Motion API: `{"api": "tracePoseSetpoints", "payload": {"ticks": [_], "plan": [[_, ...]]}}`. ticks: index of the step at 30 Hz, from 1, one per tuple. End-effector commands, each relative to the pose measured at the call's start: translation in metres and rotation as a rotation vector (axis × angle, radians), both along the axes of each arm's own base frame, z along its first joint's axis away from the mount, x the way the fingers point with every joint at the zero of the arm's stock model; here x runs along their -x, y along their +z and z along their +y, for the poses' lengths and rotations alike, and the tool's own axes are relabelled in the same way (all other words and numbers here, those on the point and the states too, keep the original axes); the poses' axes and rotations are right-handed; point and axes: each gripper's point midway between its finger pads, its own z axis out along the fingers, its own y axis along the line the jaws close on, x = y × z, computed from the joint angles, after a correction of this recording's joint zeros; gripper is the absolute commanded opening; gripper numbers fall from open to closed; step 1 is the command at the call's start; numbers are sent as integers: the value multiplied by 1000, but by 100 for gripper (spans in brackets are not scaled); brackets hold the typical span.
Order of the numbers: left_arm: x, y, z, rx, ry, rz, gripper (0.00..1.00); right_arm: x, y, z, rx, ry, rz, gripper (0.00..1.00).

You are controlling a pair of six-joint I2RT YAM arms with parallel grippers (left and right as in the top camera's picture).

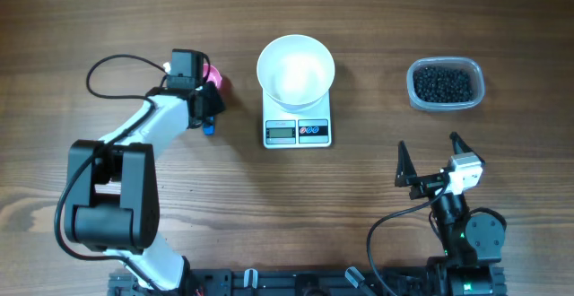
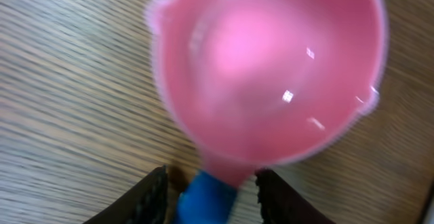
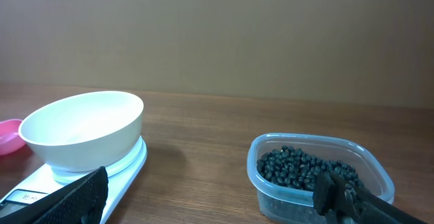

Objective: Scoop item into bowl and weigh 150g on scale
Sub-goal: 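Lower the left gripper and close it on the blue handle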

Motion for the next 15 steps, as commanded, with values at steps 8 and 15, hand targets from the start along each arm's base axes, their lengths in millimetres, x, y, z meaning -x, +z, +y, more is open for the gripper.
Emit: {"api": "tracePoseSetpoints", "payload": {"ticks": [8,15], "plan": [[8,-11,-16,-62,-45,19,51,0,1,-2,2,-13,-7,100],[6,-28,-15,-61,-16,35,59,0,1,-2,2,-14,-7,100]]}}
